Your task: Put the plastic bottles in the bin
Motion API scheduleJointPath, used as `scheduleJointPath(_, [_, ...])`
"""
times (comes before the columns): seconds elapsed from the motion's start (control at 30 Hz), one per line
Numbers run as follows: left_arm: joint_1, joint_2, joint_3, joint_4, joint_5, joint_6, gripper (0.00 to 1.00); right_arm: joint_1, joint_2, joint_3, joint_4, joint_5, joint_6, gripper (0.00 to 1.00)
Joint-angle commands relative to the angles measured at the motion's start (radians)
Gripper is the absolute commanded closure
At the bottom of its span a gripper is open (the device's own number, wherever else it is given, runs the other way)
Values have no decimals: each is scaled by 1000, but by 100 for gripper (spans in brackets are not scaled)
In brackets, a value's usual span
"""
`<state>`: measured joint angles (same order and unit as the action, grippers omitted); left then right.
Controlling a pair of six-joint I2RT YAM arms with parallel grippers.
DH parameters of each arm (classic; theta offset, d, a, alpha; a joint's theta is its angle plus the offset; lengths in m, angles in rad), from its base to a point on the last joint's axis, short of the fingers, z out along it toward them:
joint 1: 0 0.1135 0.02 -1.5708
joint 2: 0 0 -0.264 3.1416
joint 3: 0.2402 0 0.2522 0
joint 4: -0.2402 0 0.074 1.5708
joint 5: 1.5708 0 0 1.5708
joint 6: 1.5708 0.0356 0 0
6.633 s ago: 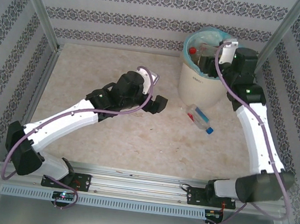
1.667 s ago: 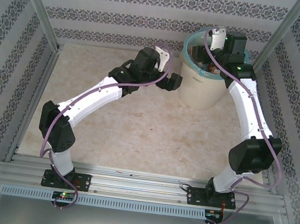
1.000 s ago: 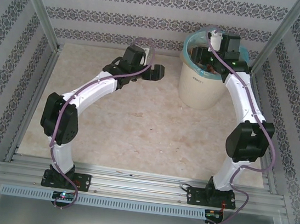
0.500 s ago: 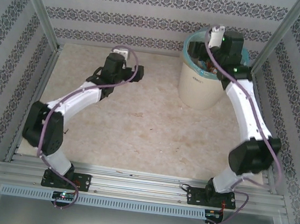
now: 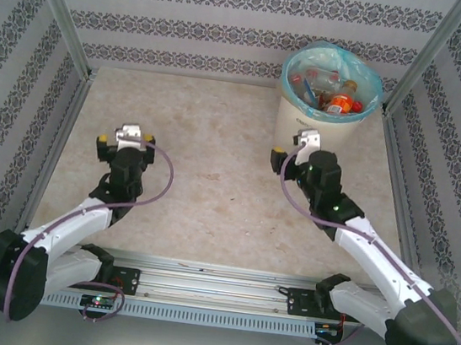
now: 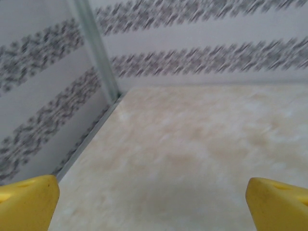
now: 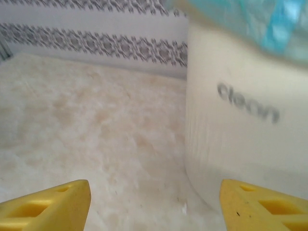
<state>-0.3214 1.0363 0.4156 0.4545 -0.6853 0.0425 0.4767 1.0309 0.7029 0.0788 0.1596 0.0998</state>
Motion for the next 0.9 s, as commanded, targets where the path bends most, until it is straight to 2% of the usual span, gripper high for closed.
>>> scheduleJointPath(0.0, [20, -57, -103, 143, -108, 33, 0, 4, -78, -66, 39, 193, 17, 29])
scheduleJointPath(0.1, [27, -52, -178, 206, -164, 33, 0, -9, -138, -166, 81, 277, 8, 28])
scheduleJointPath(0.2, [54, -27, -215, 216, -189, -16, 0, -79, -159, -252, 100, 276, 56, 27])
scheduleJointPath(0.27, [82, 6, -239, 262, -149, -32, 0, -140, -143, -298, 123, 261, 98, 26])
scheduleJointPath(0.33, [115, 58, -258, 358, -24, -3, 0, -208, -111, -315, 161, 234, 152, 25])
scheduleJointPath(0.4, [122, 111, -274, 459, 120, 73, 0, -275, -78, -295, 160, 131, 144, 25])
scheduleJointPath(0.43, [125, 144, -278, 512, 158, 93, 0, -284, -62, -282, 157, 115, 122, 25])
scheduleJointPath(0.5, [126, 199, -272, 575, 164, 119, 0, -285, -37, -267, 165, 118, 68, 24])
scheduleJointPath(0.57, [128, 214, -259, 564, 167, 123, 0, -282, -18, -270, 184, 117, -10, 24])
scheduleJointPath(0.67, [130, 207, -210, 445, 201, 97, 0, -293, 29, -323, 276, 134, -111, 23])
scheduleJointPath(0.77, [129, 195, -167, 323, 332, 76, 0, -333, 117, -422, 509, 17, -165, 22])
scheduleJointPath(0.87, [136, 255, -175, 433, 377, 111, 0, -376, 172, -424, 615, -146, -180, 21])
